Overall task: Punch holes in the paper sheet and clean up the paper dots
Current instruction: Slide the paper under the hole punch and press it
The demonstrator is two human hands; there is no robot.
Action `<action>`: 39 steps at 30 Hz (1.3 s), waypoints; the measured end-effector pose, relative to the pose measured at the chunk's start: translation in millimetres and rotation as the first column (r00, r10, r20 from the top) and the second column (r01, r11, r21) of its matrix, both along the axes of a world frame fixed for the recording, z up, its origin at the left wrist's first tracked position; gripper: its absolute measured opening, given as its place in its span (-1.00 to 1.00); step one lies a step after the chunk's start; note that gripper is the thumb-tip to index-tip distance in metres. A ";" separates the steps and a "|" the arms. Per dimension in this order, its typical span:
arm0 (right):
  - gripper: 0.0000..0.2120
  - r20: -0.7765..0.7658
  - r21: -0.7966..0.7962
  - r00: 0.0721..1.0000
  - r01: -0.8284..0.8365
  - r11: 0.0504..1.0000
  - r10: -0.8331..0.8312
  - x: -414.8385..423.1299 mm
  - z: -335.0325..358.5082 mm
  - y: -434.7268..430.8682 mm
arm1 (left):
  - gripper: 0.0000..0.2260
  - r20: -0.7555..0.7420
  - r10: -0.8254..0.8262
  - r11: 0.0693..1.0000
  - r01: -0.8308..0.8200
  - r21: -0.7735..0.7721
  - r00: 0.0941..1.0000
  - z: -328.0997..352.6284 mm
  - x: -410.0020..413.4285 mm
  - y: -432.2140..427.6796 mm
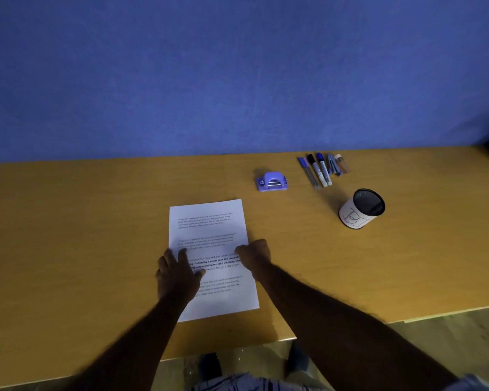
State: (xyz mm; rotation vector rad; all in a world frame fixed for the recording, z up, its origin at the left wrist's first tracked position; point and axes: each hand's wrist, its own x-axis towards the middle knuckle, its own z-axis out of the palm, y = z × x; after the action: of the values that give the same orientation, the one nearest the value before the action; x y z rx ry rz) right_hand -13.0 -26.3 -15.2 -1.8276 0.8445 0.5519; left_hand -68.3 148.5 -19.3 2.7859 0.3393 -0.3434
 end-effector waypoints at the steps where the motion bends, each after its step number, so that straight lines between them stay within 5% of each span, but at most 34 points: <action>1: -0.66 0.004 0.046 1.000 0.015 0.999 -0.015 0.2 0.2 -0.2 | -0.32 0.000 -0.001 1.000 0.001 0.000 1.000 -0.2 0.0 0.3; 8: -0.78 0.111 -0.099 0.963 -0.234 0.967 0.245 -10.3 -2.4 6.8 | -0.33 0.028 -0.015 1.000 0.016 -0.015 0.999 -0.3 -1.7 4.4; 18: -0.78 0.283 0.244 0.959 -0.078 0.967 0.005 -20.7 -12.6 -40.3 | -0.43 0.095 0.241 0.933 -0.204 -0.296 0.966 -15.8 -0.9 23.3; 22: -0.70 0.273 0.394 0.949 0.040 0.918 -0.158 -20.6 -14.2 -60.9 | -0.54 0.026 0.609 0.619 -0.454 -0.641 0.793 -12.6 -14.5 5.1; 25: -0.71 0.293 0.450 0.923 0.097 0.888 -0.249 -21.1 -13.2 -74.0 | -0.70 -0.039 0.766 0.402 -0.525 -0.750 0.642 -15.0 -27.2 -21.9; 27: -0.74 0.296 0.502 0.902 0.133 0.855 -0.314 -21.8 -12.1 -80.5 | -0.64 -0.080 0.741 0.303 -0.438 -0.846 0.667 -13.9 -32.2 -44.5; 31: -0.74 0.253 0.596 0.869 0.206 0.776 -0.425 -21.5 -10.6 -89.5 | -0.50 -0.261 0.569 -0.050 -0.285 -0.957 0.780 6.6 -25.2 -96.2; 36: -0.73 0.198 0.645 0.846 0.267 0.716 -0.494 -19.9 -5.4 -95.9 | -0.54 -0.303 0.554 -0.149 -0.266 -0.952 0.775 13.1 -5.9 -126.7; 39: -0.72 0.229 0.656 0.829 0.256 0.710 -0.511 -20.3 -2.2 -99.7 | -0.52 -0.193 0.505 -0.040 -0.201 -0.979 0.841 9.9 0.9 -126.2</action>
State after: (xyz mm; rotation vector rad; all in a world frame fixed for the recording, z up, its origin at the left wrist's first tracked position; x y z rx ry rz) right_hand -33.3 -126.0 -17.5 -1.0582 0.6469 0.1234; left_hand -67.4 22.3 -9.4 1.1620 0.5005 -0.0243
